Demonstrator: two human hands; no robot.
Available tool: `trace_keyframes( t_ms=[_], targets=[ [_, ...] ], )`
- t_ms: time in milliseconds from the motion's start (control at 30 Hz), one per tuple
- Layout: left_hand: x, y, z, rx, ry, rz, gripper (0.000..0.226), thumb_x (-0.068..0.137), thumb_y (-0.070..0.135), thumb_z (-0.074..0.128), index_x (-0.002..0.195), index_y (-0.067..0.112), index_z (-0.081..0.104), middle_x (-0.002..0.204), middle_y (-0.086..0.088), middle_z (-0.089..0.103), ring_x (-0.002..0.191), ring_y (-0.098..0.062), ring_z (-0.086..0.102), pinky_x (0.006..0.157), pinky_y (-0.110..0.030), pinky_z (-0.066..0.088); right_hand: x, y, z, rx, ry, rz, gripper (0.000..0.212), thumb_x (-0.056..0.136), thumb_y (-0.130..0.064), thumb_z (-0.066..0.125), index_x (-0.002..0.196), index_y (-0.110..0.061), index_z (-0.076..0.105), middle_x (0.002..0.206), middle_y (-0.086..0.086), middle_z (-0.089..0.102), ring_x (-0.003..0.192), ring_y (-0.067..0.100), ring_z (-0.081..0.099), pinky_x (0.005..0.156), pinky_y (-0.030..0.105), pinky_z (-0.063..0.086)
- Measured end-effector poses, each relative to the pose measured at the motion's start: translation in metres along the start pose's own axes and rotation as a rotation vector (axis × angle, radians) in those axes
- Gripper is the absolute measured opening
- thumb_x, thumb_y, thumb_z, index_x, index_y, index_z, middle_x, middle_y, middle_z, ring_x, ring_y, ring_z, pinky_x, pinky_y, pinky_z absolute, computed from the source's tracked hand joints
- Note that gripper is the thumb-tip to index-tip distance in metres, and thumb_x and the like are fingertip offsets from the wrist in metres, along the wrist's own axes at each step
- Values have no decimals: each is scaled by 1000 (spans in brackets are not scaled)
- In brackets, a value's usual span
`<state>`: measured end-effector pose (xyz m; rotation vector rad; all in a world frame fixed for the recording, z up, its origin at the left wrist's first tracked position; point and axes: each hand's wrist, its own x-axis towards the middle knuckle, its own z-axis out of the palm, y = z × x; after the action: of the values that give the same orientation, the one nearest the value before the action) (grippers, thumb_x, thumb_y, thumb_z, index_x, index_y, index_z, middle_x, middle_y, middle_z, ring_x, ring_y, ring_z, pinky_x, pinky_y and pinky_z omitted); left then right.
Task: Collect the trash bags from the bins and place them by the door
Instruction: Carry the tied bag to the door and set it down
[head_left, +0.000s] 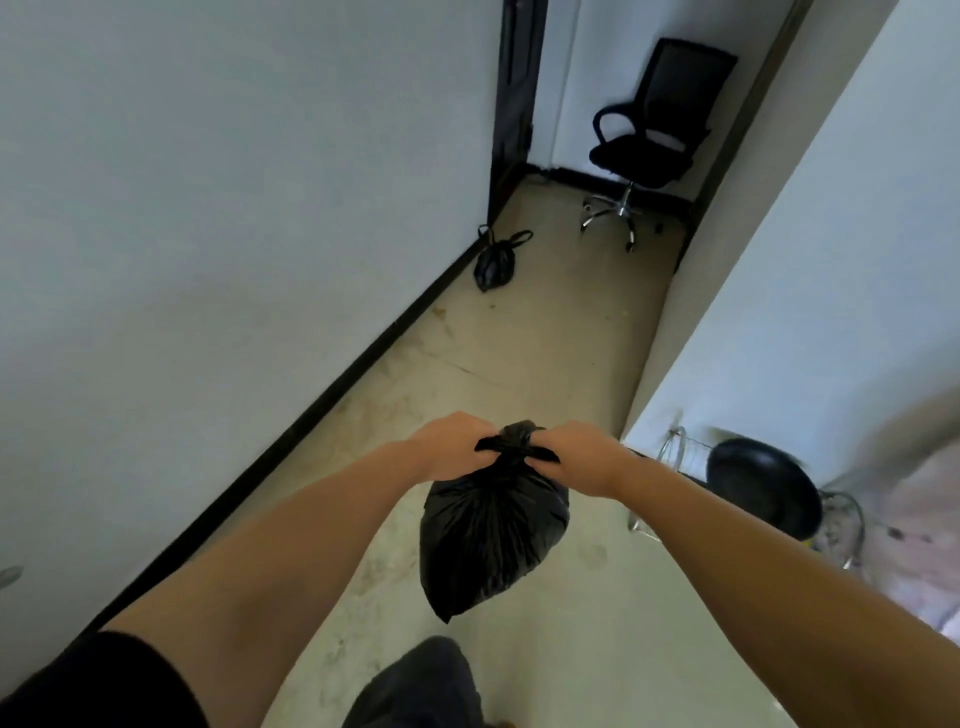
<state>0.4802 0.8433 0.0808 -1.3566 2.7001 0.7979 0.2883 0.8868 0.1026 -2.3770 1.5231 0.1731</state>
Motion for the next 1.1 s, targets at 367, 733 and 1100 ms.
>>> trace_keyframes(
  t_ms=[367, 733, 1100],
  targets=[
    [258, -116, -116, 46, -77, 61, 17, 93, 24, 47, 77, 18, 48, 78, -1, 53, 77, -22, 53, 69, -32, 40, 246, 163, -83, 37, -9, 65, 26, 96, -31, 46, 101, -9, 59, 98, 14, 66, 89, 33, 60, 67, 33, 37],
    [478, -220, -248, 44, -121, 50, 15, 94, 24, 48, 90, 12, 56, 94, -14, 63, 89, -30, 60, 78, -38, 48, 461, 292, -183, 156, 20, 103, 21, 95, -26, 50, 93, -8, 60, 89, 18, 65, 81, 32, 60, 65, 35, 42],
    [687, -306, -327, -16, -85, -135, 10, 93, 25, 47, 85, 19, 49, 99, -13, 63, 94, -29, 59, 72, -32, 41, 664, 440, -261, 126, -34, -59, 30, 95, -37, 49, 89, -8, 58, 86, 14, 65, 73, 26, 57, 63, 35, 42]
  ],
)
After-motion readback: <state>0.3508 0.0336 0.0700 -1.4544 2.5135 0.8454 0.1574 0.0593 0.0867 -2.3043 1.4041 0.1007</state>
